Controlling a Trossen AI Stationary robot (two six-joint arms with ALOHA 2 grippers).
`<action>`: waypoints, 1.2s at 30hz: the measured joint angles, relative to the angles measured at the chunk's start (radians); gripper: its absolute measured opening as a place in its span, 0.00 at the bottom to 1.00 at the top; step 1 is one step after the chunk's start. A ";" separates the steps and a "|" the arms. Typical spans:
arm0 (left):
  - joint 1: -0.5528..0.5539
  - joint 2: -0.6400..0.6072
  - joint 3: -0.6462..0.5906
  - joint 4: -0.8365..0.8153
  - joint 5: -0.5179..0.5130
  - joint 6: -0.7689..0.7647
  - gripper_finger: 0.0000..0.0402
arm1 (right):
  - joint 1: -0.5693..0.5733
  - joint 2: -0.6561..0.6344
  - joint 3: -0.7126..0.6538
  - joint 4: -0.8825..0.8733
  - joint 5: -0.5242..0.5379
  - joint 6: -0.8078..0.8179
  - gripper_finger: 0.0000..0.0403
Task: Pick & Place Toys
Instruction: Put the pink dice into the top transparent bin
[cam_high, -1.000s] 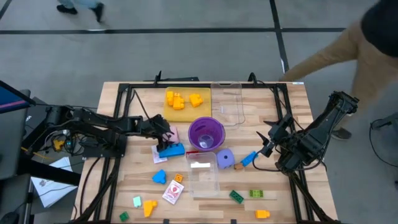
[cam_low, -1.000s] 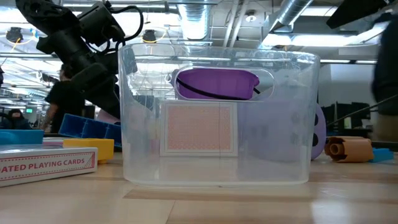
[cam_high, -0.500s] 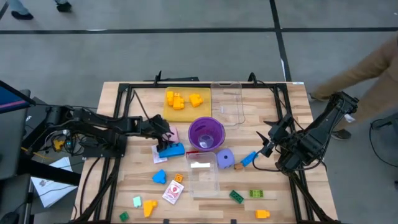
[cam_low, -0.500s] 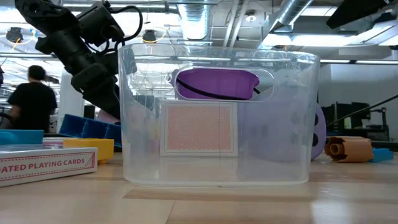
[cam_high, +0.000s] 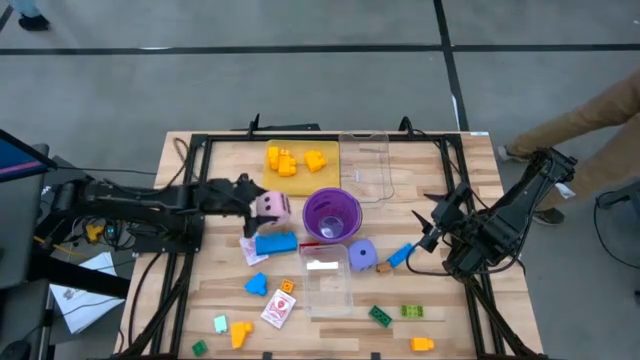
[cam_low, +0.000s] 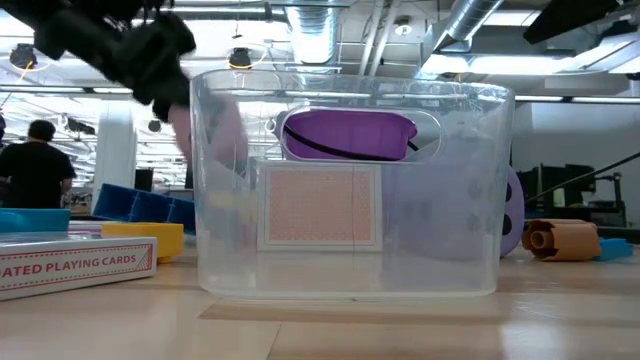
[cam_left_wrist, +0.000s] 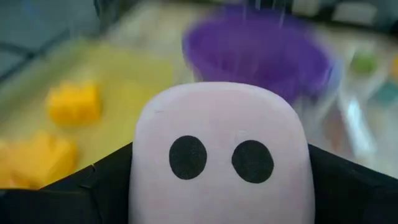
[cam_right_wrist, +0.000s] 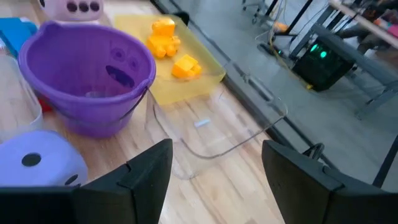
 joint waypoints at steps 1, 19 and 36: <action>0.000 -0.018 0.000 0.039 -0.003 -0.002 0.87 | 0.000 0.000 0.000 0.001 0.011 -0.003 0.60; -0.022 0.272 0.005 1.164 -0.027 -0.178 0.86 | -0.120 0.168 0.000 0.347 0.323 -0.603 0.60; -0.039 0.499 0.009 1.527 0.027 -0.230 0.86 | -0.204 0.306 0.216 0.815 0.324 -1.192 0.60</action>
